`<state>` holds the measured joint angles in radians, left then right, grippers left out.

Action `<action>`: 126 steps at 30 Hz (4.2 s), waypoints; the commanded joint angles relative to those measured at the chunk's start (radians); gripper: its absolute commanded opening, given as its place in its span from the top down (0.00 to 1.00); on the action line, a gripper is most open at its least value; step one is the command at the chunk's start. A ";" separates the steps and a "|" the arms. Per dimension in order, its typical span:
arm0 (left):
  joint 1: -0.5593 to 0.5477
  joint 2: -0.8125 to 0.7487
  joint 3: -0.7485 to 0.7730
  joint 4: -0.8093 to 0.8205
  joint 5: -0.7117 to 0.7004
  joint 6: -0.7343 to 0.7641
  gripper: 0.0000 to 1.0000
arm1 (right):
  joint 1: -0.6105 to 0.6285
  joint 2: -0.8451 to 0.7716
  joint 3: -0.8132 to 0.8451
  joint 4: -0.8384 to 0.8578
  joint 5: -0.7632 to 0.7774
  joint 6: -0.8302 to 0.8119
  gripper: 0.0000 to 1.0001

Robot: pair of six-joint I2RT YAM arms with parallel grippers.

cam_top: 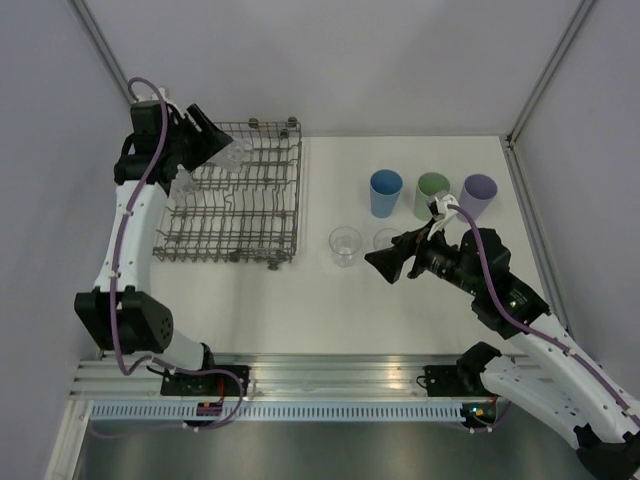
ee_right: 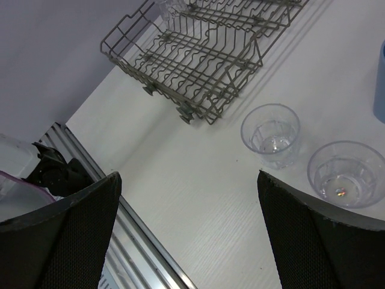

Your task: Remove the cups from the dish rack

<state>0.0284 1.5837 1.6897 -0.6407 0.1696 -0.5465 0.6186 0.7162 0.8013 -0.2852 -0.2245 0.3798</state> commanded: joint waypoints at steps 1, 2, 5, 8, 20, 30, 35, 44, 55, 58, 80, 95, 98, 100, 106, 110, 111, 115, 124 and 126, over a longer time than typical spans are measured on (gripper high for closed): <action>-0.016 -0.156 -0.120 0.165 0.237 -0.139 0.98 | 0.000 -0.004 -0.037 0.148 -0.050 0.108 0.02; -0.016 -0.184 -0.198 0.255 0.307 -0.170 0.98 | 0.000 -0.007 -0.060 0.182 -0.068 0.126 0.02; -0.062 -0.290 -0.347 0.439 0.442 -0.311 0.98 | 0.000 -0.006 -0.080 0.311 -0.113 0.195 0.02; -0.103 -0.369 -0.473 0.573 0.514 -0.446 0.98 | 0.001 0.019 -0.071 0.380 -0.148 0.246 0.02; -0.343 -0.426 -0.844 1.288 0.648 -0.944 0.98 | 0.000 0.069 -0.063 0.544 -0.160 0.378 0.12; -0.479 -0.453 -0.967 1.408 0.611 -1.012 0.98 | -0.002 0.103 -0.073 0.701 -0.309 0.458 0.24; -0.510 -0.441 -0.989 1.455 0.602 -1.035 0.98 | 0.000 0.121 -0.077 0.719 -0.328 0.462 0.39; -0.512 -0.398 -1.003 1.518 0.624 -1.061 0.98 | 0.000 0.103 -0.073 0.647 -0.309 0.401 0.91; -0.512 -0.439 -0.908 1.244 0.590 -0.831 0.00 | 0.000 0.058 0.033 0.330 -0.224 0.208 1.00; -0.510 -0.477 -0.845 0.962 0.515 -0.611 0.00 | 0.000 0.043 0.091 0.154 -0.097 0.112 1.00; -0.510 -0.827 -0.542 -0.082 -0.133 0.078 0.00 | -0.057 0.457 0.389 -0.617 0.608 -0.171 1.00; -0.510 -0.947 -0.743 -0.077 -0.355 0.191 0.00 | -0.214 0.684 0.361 -0.519 0.430 -0.263 0.99; -0.510 -0.964 -0.780 -0.059 -0.393 0.186 0.00 | -0.226 0.732 0.361 -0.496 0.412 -0.277 1.00; -0.510 -0.972 -0.795 -0.057 -0.398 0.183 0.00 | -0.230 0.755 0.363 -0.483 0.419 -0.277 1.00; -0.510 -1.007 -0.818 -0.063 -0.413 0.188 0.00 | -0.232 0.815 0.366 -0.456 0.406 -0.275 1.00; -0.510 -1.002 -0.818 -0.063 -0.410 0.189 0.00 | -0.234 0.835 0.358 -0.445 0.407 -0.277 0.99; -0.510 -0.999 -0.818 -0.062 -0.409 0.189 0.00 | -0.234 0.842 0.360 -0.447 0.407 -0.279 0.99; -0.510 -1.002 -0.818 -0.063 -0.407 0.191 0.00 | -0.234 0.861 0.355 -0.447 0.402 -0.283 0.97; -0.510 -1.001 -0.818 -0.063 -0.406 0.191 0.00 | -0.235 0.855 0.348 -0.454 0.375 -0.288 0.92; -0.510 -1.002 -0.820 -0.063 -0.404 0.194 0.00 | -0.234 0.856 0.348 -0.457 0.370 -0.288 0.91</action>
<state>-0.4801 0.5835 0.8757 -0.7303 -0.2123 -0.3981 0.3885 1.5829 1.1465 -0.7555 0.1608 0.1036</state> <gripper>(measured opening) 0.994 0.083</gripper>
